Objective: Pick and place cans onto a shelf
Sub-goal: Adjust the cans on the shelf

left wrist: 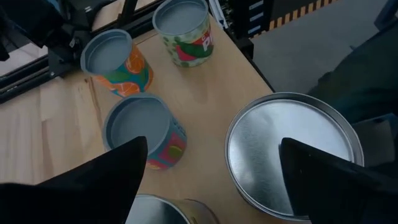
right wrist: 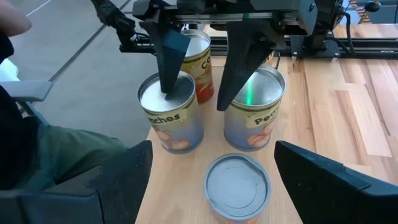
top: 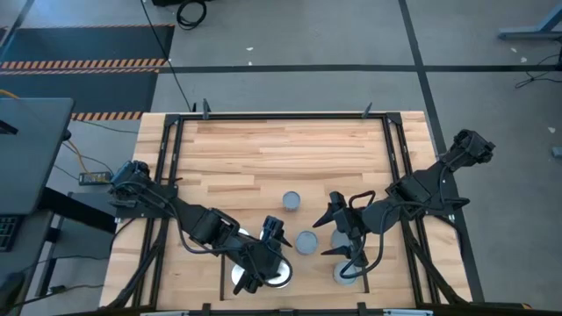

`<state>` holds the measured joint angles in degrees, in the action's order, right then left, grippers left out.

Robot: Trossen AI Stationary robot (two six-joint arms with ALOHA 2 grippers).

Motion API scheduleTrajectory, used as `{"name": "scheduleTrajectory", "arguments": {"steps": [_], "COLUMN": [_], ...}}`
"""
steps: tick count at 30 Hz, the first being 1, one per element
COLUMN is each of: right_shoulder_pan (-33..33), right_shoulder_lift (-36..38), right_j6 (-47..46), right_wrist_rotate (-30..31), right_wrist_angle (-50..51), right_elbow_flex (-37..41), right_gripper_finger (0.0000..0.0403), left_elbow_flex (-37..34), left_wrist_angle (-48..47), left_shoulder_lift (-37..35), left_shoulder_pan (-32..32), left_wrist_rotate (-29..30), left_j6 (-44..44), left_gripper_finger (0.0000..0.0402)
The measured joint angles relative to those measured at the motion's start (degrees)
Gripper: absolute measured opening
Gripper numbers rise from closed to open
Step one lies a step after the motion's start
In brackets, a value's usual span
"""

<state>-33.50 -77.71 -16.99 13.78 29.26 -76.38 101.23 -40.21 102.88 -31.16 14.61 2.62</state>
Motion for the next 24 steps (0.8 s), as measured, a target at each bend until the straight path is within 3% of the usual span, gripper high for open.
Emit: {"name": "scheduleTrajectory", "arguments": {"steps": [16, 19, 24], "right_shoulder_pan": [-1.0, -1.0, -2.2], "right_shoulder_lift": [0.0, 0.1, 0.1], "right_j6": [0.4, -0.9, -12.1], "right_wrist_rotate": [0.3, 1.1, -0.9], "right_wrist_angle": [0.0, 1.1, 8.7], "right_elbow_flex": [0.0, 0.0, 0.0], "right_gripper_finger": [0.0346, 0.0346, 0.0346], "left_elbow_flex": [0.1, 2.9, 11.7], "left_wrist_angle": [0.8, -2.8, -16.2], "left_shoulder_lift": [-1.4, -1.4, -2.2], "left_shoulder_pan": [-0.3, -0.9, -1.8], "left_wrist_rotate": [0.2, 0.7, 4.6], "left_j6": [1.1, 0.8, -0.8], "left_gripper_finger": [0.0375, 0.0375, 0.0375]}}
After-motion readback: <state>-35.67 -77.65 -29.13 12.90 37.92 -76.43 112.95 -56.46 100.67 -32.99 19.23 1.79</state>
